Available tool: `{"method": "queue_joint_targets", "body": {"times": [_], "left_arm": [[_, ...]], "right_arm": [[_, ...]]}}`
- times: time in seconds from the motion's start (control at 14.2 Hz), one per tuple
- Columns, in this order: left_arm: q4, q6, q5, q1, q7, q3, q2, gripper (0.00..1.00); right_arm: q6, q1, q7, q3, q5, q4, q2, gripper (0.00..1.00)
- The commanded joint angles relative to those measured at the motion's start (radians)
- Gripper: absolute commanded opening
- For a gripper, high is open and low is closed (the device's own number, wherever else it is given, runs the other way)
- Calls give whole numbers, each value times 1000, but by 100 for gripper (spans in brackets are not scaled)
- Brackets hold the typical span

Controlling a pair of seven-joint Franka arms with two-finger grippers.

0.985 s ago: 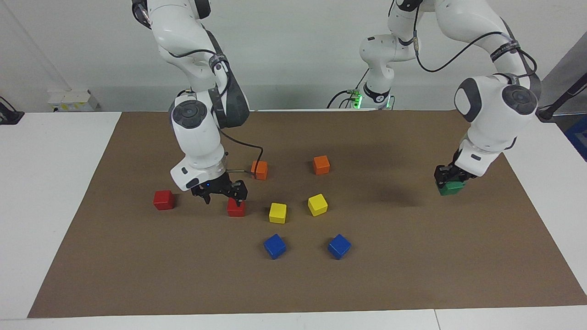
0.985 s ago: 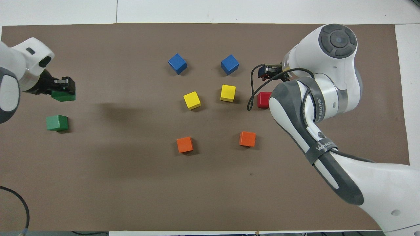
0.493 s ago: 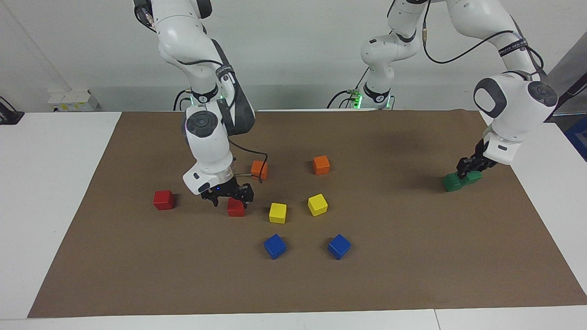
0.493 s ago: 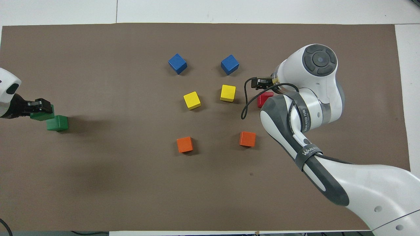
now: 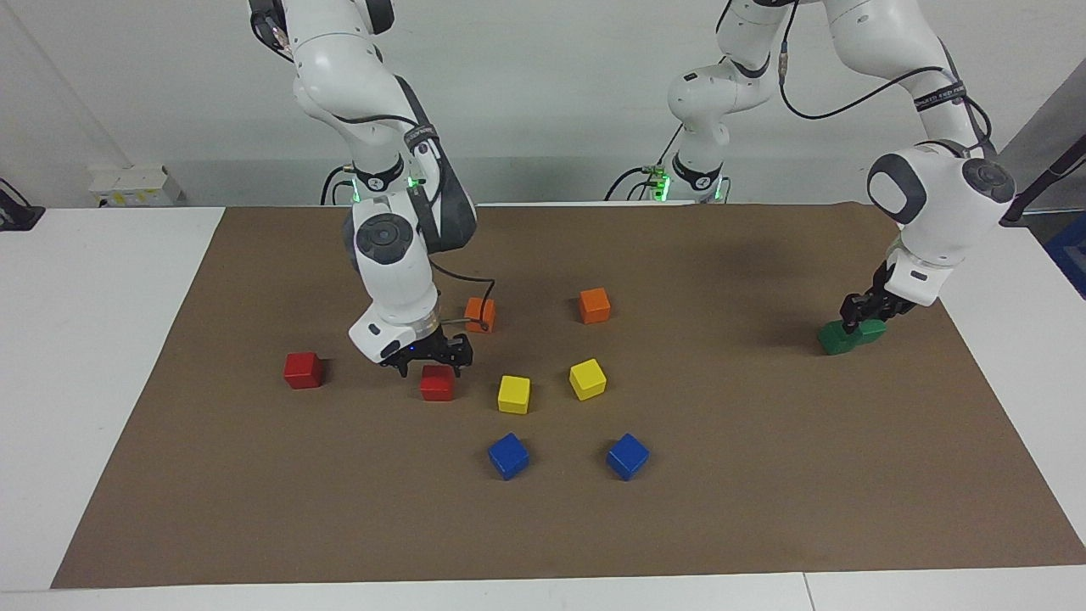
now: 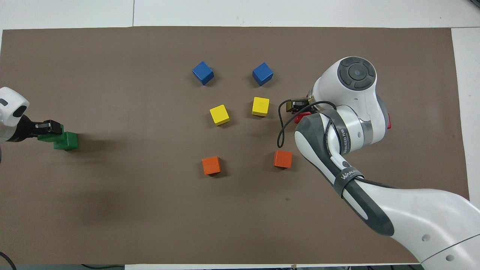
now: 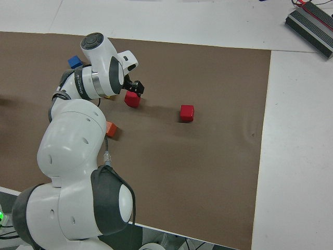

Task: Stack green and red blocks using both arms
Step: 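Open the left gripper and withdraw while the right gripper lifts the red block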

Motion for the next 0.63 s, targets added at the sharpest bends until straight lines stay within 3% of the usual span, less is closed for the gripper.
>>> {"method": "queue_joint_targets", "body": {"times": [0.0,0.56], "left_arm": [[-44,35,-18,14,31,-8,-31,0],[-66,41,-18,14,31,-8,-27,0]], "right_arm": [[-20,-6,-27,4,-13,-6,8,100],[-3,-4,-25,4,-1,5,14,100]]}}
